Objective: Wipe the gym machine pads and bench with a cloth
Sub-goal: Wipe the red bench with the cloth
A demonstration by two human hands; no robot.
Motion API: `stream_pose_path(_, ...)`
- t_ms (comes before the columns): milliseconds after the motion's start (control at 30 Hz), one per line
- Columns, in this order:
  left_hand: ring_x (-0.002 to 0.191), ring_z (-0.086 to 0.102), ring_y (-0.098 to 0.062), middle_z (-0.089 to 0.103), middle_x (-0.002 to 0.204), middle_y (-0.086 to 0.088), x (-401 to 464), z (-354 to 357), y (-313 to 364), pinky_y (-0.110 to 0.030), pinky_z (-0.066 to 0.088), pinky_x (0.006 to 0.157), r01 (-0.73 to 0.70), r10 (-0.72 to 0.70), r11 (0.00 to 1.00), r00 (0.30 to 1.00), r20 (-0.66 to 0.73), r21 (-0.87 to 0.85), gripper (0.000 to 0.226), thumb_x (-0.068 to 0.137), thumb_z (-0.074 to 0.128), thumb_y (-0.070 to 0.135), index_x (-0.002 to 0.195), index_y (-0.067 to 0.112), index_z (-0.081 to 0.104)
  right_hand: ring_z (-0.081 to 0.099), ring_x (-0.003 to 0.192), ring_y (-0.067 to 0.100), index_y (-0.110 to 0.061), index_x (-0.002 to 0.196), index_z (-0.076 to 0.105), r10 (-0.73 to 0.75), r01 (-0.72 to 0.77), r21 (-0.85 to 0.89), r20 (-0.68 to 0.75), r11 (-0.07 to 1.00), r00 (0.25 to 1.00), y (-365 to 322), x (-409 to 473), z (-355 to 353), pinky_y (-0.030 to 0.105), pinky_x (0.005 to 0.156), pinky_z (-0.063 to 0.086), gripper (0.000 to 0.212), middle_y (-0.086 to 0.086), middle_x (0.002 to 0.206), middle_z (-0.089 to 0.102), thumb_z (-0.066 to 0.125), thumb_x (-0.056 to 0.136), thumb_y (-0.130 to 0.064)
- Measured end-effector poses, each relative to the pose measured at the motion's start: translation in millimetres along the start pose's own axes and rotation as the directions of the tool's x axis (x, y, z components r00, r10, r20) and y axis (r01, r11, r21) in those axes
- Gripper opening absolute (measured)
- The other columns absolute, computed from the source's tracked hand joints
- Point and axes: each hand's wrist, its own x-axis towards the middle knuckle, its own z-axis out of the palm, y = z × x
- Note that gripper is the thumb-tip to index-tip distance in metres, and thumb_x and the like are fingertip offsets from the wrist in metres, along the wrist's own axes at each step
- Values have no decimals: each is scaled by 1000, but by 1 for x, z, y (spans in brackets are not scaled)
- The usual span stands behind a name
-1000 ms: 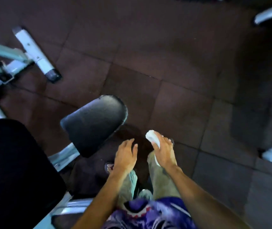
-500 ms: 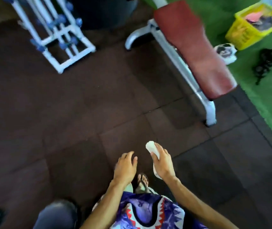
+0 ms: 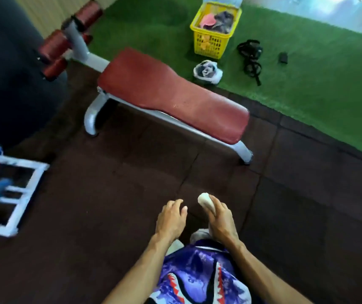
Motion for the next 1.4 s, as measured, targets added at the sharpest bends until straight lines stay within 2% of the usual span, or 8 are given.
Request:
stream_pose_path(533, 130, 50, -21, 54, 139, 0, 293, -121, 55, -38, 39, 109, -190, 156, 959, 973, 169, 211, 42, 101, 42, 40, 139, 24, 49, 60, 111, 15, -29, 138, 56, 282, -231, 244, -202, 942, 938, -53, 242, 5, 25, 93, 44, 41, 0, 120, 68, 60, 98, -33)
stream_pose_path(767, 121, 59, -28, 64, 127, -4, 485, -138, 79, -44, 46, 101, -335, 355, 900, 935, -22, 278, 55, 92, 30, 47, 127, 17, 61, 59, 120, 17, -24, 142, 54, 340, -257, 291, -285, 921, 896, -30, 396, -4, 27, 100, 44, 44, 5, 129, 65, 60, 99, -27)
stream_pose_path(833, 130, 53, -29, 58, 135, -7, 541, -136, 87, -45, 42, 107, -396, 431, 862, 901, -47, 317, 49, 96, 36, 41, 131, 17, 59, 57, 125, 21, -20, 143, 54, 316, -218, 285, -366, 933, 875, -19, 446, -5, 29, 104, 43, 45, 6, 132, 64, 61, 99, -25)
stream_pose_path(900, 143, 39, -30, 46, 149, -13, 592, -133, 92, -46, 33, 115, -458, 512, 817, 856, -75, 350, 45, 98, 45, 33, 139, 16, 51, 53, 130, 23, -18, 144, 51, 253, -164, 221, -474, 961, 844, -12, 493, -4, 33, 112, 39, 46, 5, 137, 61, 59, 100, -26)
stream_pose_path(1000, 152, 22, -30, 26, 162, -13, 661, -128, 96, -49, 22, 121, -528, 629, 716, 772, -92, 457, 55, 99, 42, 38, 150, 20, 35, 45, 131, 28, -15, 146, 46, 126, -117, 55, -626, 992, 769, 0, 560, 0, 20, 116, 21, 46, 12, 141, 54, 57, 101, -21)
stream_pose_path(1133, 155, 7, -25, 8, 167, -9, 719, -112, 95, -51, 13, 125, -520, 644, 643, 765, -29, 562, 64, 99, 28, 49, 156, 22, 21, 37, 140, 39, -14, 146, 45, 33, -165, -129, -684, 978, 728, -2, 643, 20, 54, 116, 31, 51, 17, 148, 46, 55, 101, -33)
stream_pose_path(1233, 156, 3, -24, 4, 167, -8, 729, -97, 91, -50, 8, 126, -452, 634, 607, 771, -56, 653, 68, 98, 26, 53, 157, 22, 15, 25, 151, 38, -25, 149, 44, 78, -333, -211, -731, 919, 677, -14, 664, 43, 57, 116, 28, 56, 9, 157, 41, 43, 101, -54)
stream_pose_path(1400, 156, 2, -24, 2, 168, -6, 728, -97, 91, -50, 7, 125, -425, 624, 601, 779, -65, 677, 71, 96, 27, 55, 158, 23, 12, 31, 147, 42, -24, 148, 46, -158, -118, -411, -577, 904, 801, 31, 595, 59, 62, 109, 35, 47, 10, 155, 44, 42, 104, -42)
